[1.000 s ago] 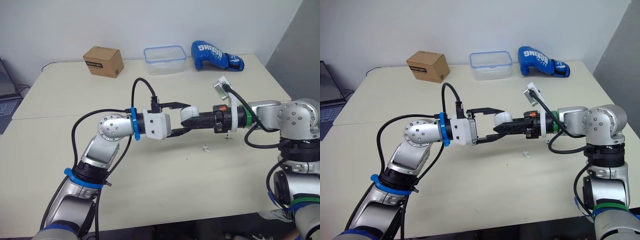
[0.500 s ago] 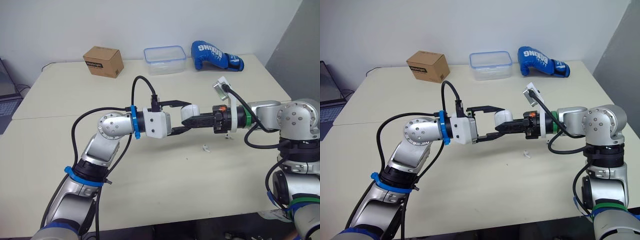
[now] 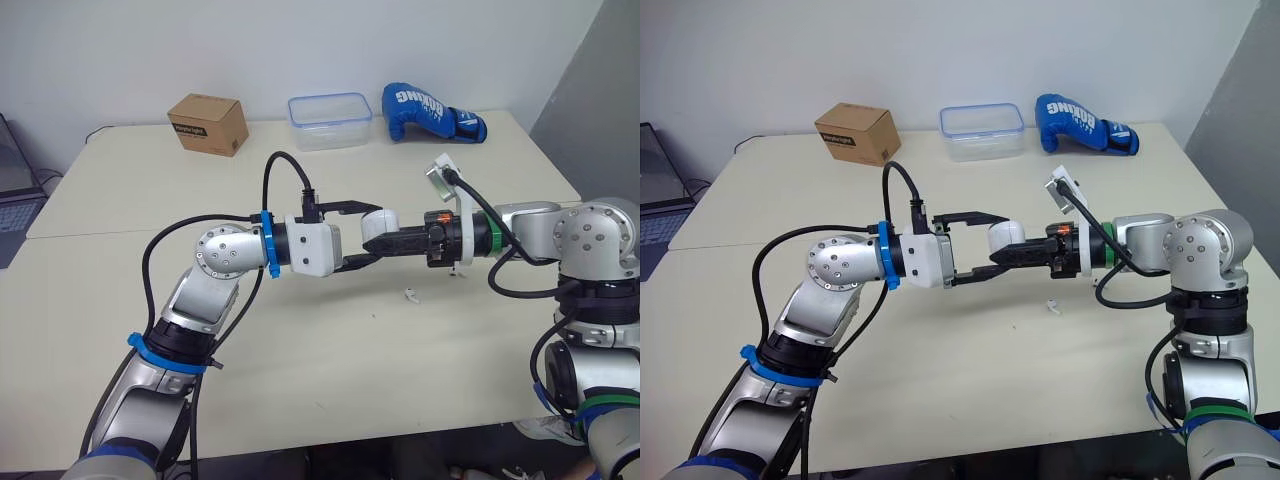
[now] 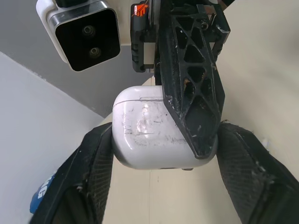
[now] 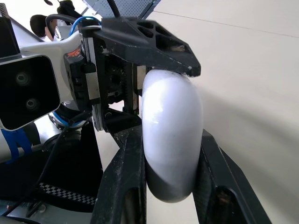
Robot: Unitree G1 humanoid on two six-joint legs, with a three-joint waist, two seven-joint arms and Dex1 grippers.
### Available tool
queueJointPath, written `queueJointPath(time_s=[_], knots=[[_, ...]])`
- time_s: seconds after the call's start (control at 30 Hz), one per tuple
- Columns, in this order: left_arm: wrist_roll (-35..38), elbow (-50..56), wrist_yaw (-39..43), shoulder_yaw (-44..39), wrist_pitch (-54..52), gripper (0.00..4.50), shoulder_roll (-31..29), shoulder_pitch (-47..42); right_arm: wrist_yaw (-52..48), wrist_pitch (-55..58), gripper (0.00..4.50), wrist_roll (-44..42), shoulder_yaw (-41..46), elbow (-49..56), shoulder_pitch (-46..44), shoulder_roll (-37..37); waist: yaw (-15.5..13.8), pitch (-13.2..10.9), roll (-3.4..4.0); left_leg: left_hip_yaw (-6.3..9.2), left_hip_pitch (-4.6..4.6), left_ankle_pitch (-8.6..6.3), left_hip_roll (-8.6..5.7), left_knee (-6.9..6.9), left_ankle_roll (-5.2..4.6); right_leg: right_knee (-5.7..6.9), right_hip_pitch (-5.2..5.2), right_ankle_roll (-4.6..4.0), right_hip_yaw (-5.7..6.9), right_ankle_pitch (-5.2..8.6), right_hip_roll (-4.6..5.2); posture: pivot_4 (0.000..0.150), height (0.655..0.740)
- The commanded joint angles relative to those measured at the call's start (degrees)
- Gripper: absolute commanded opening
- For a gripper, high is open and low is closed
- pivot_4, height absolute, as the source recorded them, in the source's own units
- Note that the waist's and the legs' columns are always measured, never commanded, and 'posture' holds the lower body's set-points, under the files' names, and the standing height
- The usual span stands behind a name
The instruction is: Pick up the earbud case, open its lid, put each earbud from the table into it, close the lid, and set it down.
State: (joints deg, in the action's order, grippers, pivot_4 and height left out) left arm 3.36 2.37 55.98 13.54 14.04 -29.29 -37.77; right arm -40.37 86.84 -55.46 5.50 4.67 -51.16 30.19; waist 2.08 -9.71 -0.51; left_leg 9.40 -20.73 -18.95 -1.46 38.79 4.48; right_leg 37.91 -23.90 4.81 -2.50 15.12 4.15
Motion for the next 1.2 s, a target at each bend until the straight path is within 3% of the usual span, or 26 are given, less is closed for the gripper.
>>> queueJointPath(time_s=[0.03,0.2,0.4,0.7,1.03,1.13,1.2], knots=[[1.1,1.7,-0.7,-0.8,-0.8,4.35,0.5,-0.2,-0.8,0.3,0.82,-2.4,1.4,2.5,-0.6,0.0,0.0,0.0,0.00,0.01,-0.06,0.00,0.00,0.00,0.00,0.03,-0.08,0.00,0.00,0.00,0.00,0.150,0.7400],[5.0,5.0,0.9,-2.0,-7.2,4.46,-0.5,-0.1,-0.4,0.2,0.82,-2.5,1.3,2.7,-0.3,0.1,0.0,0.0,0.00,0.00,-0.09,0.00,0.00,0.02,0.00,0.06,-0.12,0.00,-0.02,0.00,0.00,0.150,0.7400],[16.4,11.0,5.7,-6.4,-29.9,4.46,-8.8,-0.8,-3.0,-4.0,0.82,0.8,-3.1,3.4,0.2,4.0,0.5,0.0,0.01,-0.01,-0.10,-0.01,0.01,0.00,-0.01,0.11,-0.16,0.01,-0.02,0.01,-0.01,0.150,0.7400],[31.2,12.9,8.9,-9.4,-60.0,4.46,-16.5,-5.3,-21.0,-33.3,0.82,23.6,-25.9,12.0,0.1,19.7,1.1,0.0,0.00,0.00,-0.13,-0.03,0.00,0.00,-0.06,0.06,-0.16,0.07,0.00,0.05,-0.02,0.150,0.7400],[31.5,13.0,9.6,-5.3,-64.7,4.46,-16.7,-8.7,-27.9,-42.7,0.82,35.2,-31.2,12.7,-1.3,21.3,1.2,0.0,0.00,-0.01,-0.14,0.00,0.02,0.00,0.01,0.03,-0.16,0.06,-0.01,0.04,-0.03,0.150,0.7400],[30.9,12.1,9.8,-3.2,-64.7,3.89,-14.6,-11.1,-29.1,-43.6,0.82,38.7,-33.2,11.7,-3.4,20.2,1.2,0.0,0.00,-0.01,-0.14,0.00,0.02,0.01,0.01,0.03,-0.16,0.05,-0.01,0.04,-0.03,0.150,0.7400],[30.1,12.0,10.0,-1.8,-64.6,3.26,-14.0,-11.8,-29.7,-44.0,0.82,40.5,-34.2,11.0,-4.2,19.5,1.2,0.0,0.00,-0.02,-0.14,0.00,0.02,0.01,0.01,0.04,-0.16,0.05,-0.02,0.04,-0.03,0.150,0.7400]])
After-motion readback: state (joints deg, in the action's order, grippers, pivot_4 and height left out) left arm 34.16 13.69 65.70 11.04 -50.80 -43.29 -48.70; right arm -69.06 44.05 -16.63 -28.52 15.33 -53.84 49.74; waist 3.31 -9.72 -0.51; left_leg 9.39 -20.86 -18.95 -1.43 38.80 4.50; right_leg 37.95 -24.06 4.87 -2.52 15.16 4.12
